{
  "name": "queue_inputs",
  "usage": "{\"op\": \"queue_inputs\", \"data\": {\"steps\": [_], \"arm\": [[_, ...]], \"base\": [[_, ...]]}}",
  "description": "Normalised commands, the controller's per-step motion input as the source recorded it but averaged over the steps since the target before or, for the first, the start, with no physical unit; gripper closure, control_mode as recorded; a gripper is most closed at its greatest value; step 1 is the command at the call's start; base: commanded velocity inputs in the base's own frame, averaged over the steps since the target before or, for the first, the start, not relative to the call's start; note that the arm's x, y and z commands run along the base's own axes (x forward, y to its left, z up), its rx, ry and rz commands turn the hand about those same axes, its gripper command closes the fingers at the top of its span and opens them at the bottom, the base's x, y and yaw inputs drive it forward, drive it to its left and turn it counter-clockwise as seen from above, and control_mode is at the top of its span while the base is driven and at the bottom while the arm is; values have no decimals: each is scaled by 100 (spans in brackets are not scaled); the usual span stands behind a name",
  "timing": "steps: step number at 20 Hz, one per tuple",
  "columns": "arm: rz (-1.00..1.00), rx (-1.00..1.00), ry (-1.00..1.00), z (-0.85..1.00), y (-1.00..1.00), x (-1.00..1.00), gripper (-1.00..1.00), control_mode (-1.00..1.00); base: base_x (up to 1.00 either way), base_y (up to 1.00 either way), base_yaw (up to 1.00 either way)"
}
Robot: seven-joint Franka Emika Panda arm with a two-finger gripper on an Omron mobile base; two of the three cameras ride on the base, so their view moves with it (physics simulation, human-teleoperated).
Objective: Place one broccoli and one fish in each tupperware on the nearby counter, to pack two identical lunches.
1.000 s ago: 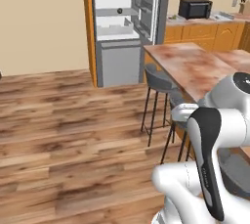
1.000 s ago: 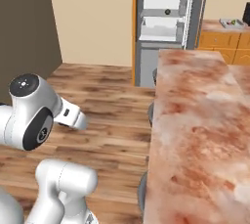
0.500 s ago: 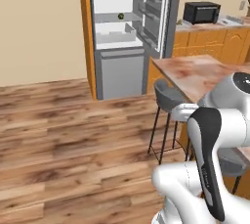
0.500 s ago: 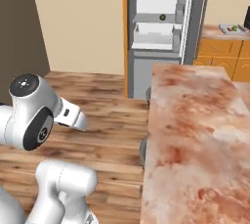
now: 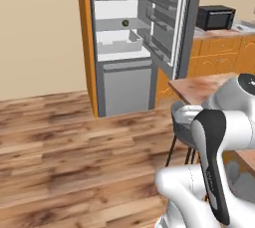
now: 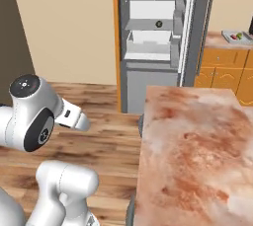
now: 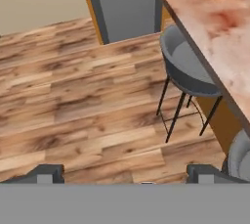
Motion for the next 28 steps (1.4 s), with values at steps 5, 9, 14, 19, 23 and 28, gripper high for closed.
{"op": "queue_inputs", "data": {"steps": [5, 9, 14, 19, 23, 28], "arm": [[0, 0, 0, 0, 0, 0, -100, 100], [0, 0, 0, 0, 0, 0, -100, 100], [0, 0, 0, 0, 0, 0, -100, 100], [0, 0, 0, 0, 0, 0, -100, 100], [0, 0, 0, 0, 0, 0, -100, 100], [0, 0, 0, 0, 0, 0, -100, 100]], "base": [[100, -8, -3], [100, -5, -4], [100, -9, -4], [100, -16, -4], [100, -32, -2], [100, -51, 0]]}}
